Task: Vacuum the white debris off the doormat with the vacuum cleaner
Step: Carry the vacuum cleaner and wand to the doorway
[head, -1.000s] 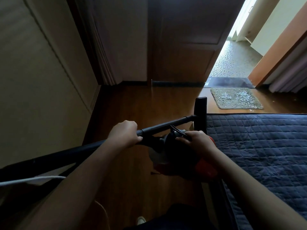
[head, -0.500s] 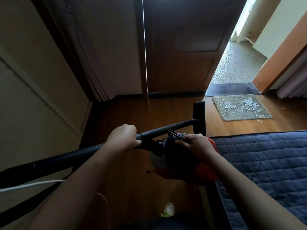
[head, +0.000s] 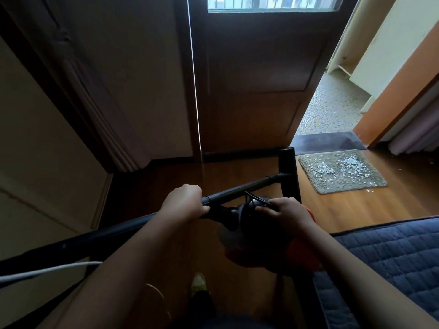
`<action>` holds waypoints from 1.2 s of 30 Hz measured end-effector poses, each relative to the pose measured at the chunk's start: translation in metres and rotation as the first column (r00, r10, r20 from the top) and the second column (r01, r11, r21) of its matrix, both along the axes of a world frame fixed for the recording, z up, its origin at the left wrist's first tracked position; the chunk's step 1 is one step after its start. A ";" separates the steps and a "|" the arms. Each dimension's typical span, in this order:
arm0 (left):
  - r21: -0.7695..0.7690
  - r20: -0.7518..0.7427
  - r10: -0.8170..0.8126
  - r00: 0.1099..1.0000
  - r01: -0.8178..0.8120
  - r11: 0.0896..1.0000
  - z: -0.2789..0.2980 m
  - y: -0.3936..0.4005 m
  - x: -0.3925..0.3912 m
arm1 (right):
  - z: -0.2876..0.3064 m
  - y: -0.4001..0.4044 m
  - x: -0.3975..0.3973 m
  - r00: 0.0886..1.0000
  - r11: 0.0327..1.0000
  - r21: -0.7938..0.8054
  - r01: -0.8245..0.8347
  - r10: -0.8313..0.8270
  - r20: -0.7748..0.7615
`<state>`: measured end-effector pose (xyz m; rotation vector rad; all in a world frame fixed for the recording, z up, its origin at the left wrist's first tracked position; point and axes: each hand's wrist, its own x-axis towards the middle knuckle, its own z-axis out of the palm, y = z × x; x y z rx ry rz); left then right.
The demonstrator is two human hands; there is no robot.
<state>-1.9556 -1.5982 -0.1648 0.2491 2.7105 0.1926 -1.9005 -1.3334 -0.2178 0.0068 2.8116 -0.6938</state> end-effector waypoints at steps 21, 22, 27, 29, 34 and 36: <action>-0.017 -0.023 -0.352 0.936 0.352 0.936 -0.015 0.149 -0.262 | -0.012 0.123 -0.177 0.955 0.951 0.095 0.295 -0.295 -0.012; -0.024 -0.015 -0.368 0.930 0.368 0.930 -0.017 0.164 -0.271 | -0.015 0.135 -0.182 0.951 0.947 0.092 0.307 -0.308 -0.006; -0.069 0.000 -0.447 0.895 0.446 0.892 -0.017 0.244 -0.317 | -0.020 0.198 -0.205 0.920 0.919 0.051 0.392 -0.392 -0.014; -0.090 -0.020 -0.483 0.875 0.479 0.873 -0.015 0.275 -0.332 | -0.018 0.224 -0.215 0.904 0.904 0.031 0.427 -0.426 -0.024; -0.127 -0.067 -0.576 0.815 0.566 0.815 -0.008 0.345 -0.356 | -0.018 0.276 -0.229 0.861 0.863 0.025 0.505 -0.501 -0.080; -0.120 -0.074 -0.599 0.798 0.589 0.799 -0.005 0.370 -0.366 | -0.018 0.295 -0.233 0.841 0.843 0.027 0.537 -0.533 -0.098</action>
